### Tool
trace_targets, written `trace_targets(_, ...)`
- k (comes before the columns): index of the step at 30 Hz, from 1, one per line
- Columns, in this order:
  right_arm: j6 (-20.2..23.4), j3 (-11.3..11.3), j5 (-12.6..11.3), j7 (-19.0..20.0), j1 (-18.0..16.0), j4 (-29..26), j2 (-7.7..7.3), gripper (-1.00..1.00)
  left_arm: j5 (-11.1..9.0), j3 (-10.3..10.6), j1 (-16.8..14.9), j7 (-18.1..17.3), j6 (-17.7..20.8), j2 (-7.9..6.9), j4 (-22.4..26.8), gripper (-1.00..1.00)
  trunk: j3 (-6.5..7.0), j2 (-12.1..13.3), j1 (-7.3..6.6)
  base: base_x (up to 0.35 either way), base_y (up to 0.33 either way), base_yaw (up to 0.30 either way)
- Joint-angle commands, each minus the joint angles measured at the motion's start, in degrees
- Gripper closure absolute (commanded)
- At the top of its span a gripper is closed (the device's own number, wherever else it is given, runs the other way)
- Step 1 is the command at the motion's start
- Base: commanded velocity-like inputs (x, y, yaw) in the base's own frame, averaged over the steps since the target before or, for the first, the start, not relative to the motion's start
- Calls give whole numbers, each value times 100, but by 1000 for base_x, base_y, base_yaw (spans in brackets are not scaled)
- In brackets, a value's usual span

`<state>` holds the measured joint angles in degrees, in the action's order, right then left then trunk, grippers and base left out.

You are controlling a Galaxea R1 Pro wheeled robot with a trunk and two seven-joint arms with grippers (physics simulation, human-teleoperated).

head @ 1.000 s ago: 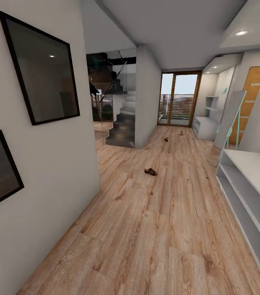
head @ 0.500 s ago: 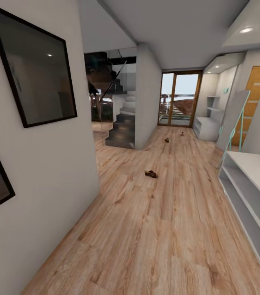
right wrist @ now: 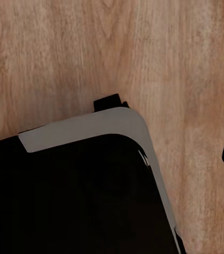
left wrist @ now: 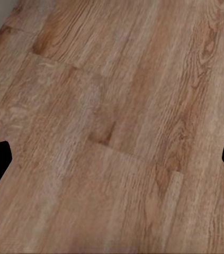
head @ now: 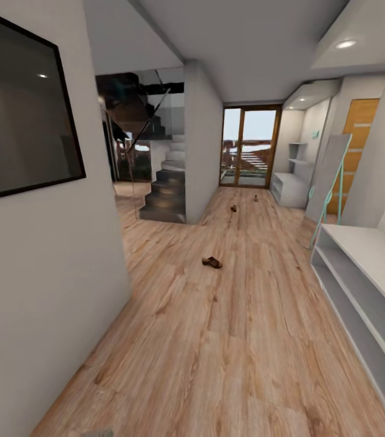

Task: Pick up the two gym shoes and the two sandals from the corridor floor and place them onto the hallstand (shoe rack) in the corridor, making sure they are on the rack and not on the floor. Arrange them so the two gym shoes are next to each other and the two sandals are next to each other.

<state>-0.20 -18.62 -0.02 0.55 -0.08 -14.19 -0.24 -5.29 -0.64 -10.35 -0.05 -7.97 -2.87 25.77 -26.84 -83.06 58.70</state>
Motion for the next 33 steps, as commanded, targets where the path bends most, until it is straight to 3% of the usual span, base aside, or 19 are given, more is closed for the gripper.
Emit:
trace_targets(1, -3, -18, 17, 6, -1, -5, 5, -100, -57, 5, -2, 5, -70, -6, -2, -100, -3, -2, 3, 255, 0, -281)
trace_targets(10, -8, 10, 59, 6, -1, -5, 18, -100, -52, -213, 4, 18, -340, -11, -2, -100, 12, -2, 3, 308, 0, -293)
trace_targets(23, -15, 16, 64, 6, -1, -4, 23, -100, -49, -235, 7, -2, -354, -11, -9, -100, 14, -2, 3, 344, 0, -294)
trace_targets(33, -15, 17, 64, 6, -1, -2, 24, -100, -43, -235, 7, -4, -368, -4, -205, -100, 14, -2, 3, 347, -83, -48)
